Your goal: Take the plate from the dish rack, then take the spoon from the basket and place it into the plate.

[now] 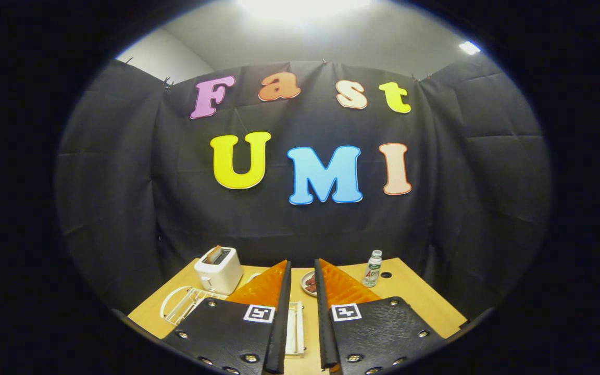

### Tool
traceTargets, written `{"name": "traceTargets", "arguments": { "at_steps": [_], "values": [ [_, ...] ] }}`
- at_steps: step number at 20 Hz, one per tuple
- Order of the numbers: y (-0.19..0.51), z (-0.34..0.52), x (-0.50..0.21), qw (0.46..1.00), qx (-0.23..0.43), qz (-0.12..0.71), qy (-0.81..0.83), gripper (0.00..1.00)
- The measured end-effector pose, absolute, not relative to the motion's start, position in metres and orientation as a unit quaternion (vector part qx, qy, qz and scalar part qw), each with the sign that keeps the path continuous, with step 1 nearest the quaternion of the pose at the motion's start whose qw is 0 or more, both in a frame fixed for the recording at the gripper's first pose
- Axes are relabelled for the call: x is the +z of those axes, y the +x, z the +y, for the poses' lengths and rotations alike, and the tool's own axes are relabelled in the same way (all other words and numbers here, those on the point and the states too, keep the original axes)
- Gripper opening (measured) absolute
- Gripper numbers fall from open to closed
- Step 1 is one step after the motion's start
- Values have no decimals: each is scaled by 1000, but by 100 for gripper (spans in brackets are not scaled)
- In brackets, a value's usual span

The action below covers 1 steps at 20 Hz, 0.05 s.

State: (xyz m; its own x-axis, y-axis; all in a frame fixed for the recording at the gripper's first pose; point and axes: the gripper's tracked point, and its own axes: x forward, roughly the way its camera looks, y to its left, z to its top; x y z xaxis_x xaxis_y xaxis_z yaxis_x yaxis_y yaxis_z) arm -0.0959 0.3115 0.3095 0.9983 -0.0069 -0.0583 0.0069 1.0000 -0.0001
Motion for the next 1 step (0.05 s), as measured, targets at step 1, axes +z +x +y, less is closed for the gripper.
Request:
{"name": "traceTargets", "arguments": {
  "at_steps": [1],
  "values": [
    [-91, 303, 311, 1000, -5, 24, 4, 25]
  ]
}}
